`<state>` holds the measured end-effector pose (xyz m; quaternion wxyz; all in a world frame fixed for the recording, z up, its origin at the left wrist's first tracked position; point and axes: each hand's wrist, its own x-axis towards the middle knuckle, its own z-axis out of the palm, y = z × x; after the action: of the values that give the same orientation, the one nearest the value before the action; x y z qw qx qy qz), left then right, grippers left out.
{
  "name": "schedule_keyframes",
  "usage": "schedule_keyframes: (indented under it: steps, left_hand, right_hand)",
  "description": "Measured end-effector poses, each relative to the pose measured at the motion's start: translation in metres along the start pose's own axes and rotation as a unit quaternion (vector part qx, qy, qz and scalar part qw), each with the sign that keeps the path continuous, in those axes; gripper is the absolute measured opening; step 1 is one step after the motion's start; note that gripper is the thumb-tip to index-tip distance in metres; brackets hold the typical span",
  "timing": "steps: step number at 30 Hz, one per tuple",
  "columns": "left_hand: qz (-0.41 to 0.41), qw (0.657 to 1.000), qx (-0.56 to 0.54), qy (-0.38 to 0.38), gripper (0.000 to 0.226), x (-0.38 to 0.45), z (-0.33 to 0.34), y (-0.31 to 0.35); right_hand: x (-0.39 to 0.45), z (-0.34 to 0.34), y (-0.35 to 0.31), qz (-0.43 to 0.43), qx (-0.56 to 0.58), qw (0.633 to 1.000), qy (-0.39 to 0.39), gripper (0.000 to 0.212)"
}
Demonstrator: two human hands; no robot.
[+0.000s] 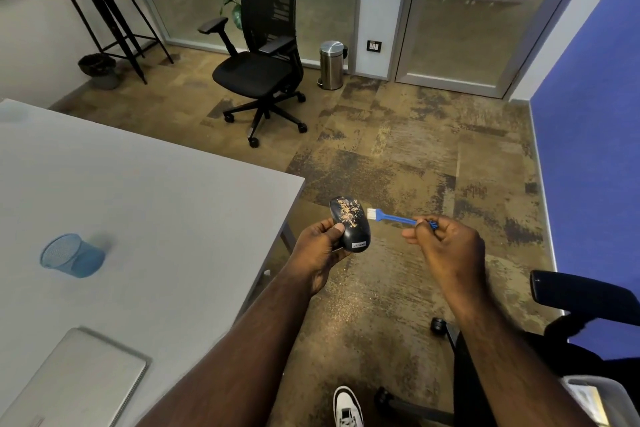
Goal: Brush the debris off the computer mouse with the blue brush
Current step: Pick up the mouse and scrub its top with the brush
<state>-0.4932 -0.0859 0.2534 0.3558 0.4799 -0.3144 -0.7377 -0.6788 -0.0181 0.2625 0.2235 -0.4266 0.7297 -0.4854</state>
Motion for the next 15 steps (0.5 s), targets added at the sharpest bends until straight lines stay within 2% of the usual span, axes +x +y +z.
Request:
schedule_keyframes:
  steps: [4,8,12,15]
  left_hand:
    - [0.002,1.000,0.008,0.004,0.026,-0.002,0.002,0.000]
    - [0.002,1.000,0.015,0.005,0.026,-0.004,0.004,-0.002]
    - [0.000,1.000,0.016,0.006,0.025,-0.006,0.005,-0.002]
    - [-0.002,1.000,0.016,0.005,0.025,-0.008,0.005,-0.002]
  right_hand:
    - [-0.012,0.005,-0.005,-0.028,-0.003,0.998,-0.057,0.010]
    - [-0.009,0.004,-0.001,0.003,0.008,1.000,-0.001,0.012]
    - [-0.017,0.004,-0.008,-0.022,0.006,0.999,-0.045,0.010]
    - [-0.011,0.002,-0.006,-0.006,-0.006,1.000,-0.012,0.013]
